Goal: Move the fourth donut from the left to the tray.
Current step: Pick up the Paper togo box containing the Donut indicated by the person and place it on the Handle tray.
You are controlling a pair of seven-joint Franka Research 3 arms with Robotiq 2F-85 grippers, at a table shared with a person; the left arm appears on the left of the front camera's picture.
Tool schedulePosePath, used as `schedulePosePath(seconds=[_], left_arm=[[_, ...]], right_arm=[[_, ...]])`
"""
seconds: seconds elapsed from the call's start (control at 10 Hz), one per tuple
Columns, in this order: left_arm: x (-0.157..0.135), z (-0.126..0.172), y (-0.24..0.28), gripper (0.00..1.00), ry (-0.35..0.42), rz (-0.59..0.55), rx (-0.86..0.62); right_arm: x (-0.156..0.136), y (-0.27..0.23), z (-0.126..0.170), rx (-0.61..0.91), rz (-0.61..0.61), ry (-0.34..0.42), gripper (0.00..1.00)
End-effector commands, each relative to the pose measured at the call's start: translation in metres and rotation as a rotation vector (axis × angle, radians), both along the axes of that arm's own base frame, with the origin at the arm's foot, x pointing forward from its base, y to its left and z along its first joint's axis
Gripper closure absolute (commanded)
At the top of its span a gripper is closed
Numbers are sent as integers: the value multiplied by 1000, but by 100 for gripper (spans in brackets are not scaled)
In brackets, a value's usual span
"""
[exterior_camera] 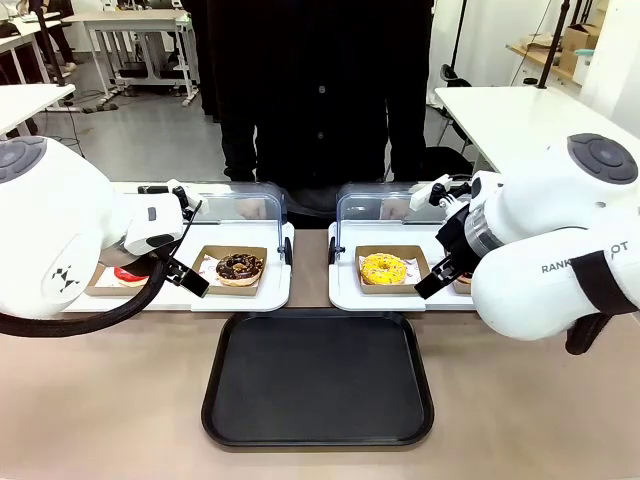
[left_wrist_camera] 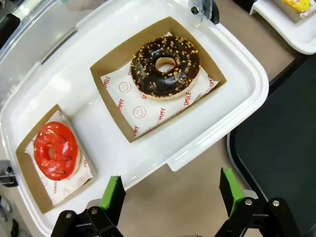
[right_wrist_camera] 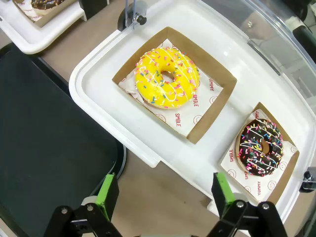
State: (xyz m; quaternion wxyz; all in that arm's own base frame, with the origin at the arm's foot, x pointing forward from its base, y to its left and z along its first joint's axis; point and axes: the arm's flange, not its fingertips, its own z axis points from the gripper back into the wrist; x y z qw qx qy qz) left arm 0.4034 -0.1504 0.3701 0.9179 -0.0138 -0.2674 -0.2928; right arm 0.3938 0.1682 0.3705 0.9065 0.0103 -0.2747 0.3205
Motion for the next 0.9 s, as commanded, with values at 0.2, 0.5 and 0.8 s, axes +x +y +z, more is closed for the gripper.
schedulePosePath(seconds=[0.2, 0.5, 0.8], left_arm=[[3, 29, 11, 0, -8, -29, -73], [31, 135, 98, 0, 44, -72, -225], [21, 172, 216, 0, 79, -262, -334]], right_arm=[[8, -3, 25, 16, 13, -27, 0], [33, -64, 137, 145, 13, -58, 0], [30, -171, 177, 330, 128, -18, 0]])
